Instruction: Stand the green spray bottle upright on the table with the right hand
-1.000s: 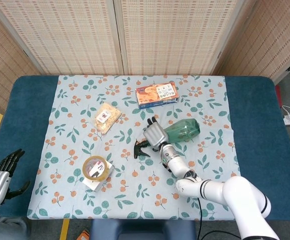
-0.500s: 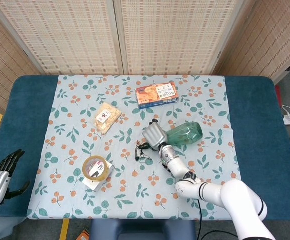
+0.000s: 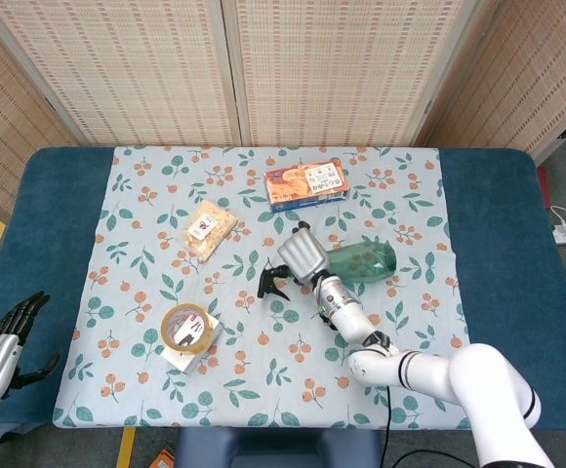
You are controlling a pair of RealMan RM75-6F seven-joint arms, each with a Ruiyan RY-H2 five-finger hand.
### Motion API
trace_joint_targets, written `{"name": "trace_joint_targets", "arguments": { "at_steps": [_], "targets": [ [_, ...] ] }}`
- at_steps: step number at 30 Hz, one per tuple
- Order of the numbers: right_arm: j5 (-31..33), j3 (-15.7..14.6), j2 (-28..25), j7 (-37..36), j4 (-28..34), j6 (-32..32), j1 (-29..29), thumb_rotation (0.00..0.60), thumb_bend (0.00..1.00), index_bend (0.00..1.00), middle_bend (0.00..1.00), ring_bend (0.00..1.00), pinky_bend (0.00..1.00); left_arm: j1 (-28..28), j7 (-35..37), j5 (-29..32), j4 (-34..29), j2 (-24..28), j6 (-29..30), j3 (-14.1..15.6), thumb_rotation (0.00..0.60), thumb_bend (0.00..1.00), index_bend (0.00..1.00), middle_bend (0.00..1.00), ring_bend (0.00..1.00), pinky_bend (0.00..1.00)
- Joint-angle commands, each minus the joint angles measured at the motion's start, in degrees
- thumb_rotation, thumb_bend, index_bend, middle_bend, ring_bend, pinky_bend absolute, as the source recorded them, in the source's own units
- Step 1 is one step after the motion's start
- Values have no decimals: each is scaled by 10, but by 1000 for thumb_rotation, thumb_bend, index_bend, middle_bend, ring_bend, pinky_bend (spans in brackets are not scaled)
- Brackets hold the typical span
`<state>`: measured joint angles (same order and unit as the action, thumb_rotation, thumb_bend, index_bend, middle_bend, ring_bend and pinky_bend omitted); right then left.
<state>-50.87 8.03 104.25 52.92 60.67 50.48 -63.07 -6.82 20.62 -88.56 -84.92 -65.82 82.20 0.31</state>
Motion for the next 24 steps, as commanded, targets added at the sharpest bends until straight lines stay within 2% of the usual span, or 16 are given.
{"name": "trace_joint_targets", "arguments": {
  "at_steps": [1,7,16,24],
  "targets": [
    [-4,4,-9,-1,17,8,6,600,54,862,668,421,333,0,1,0,0,0,-1,0,600,282,0,0,0,100],
    [-23,8,-21,-19,37,22,15,600,63,871,682,430,340,-1,3,0,0,0,-3,1,600,282,0,0,0,102],
    [-27,32,-45,-19,77,49,19,600,70,885,696,435,340,-1,5,1,-2,1,-6,1,600,282,0,0,0,103],
    [-4,77,-69,-27,145,97,29,600,74,886,698,437,340,-2,7,1,-3,2,-9,2,600,282,0,0,0,103]
  ]
}}
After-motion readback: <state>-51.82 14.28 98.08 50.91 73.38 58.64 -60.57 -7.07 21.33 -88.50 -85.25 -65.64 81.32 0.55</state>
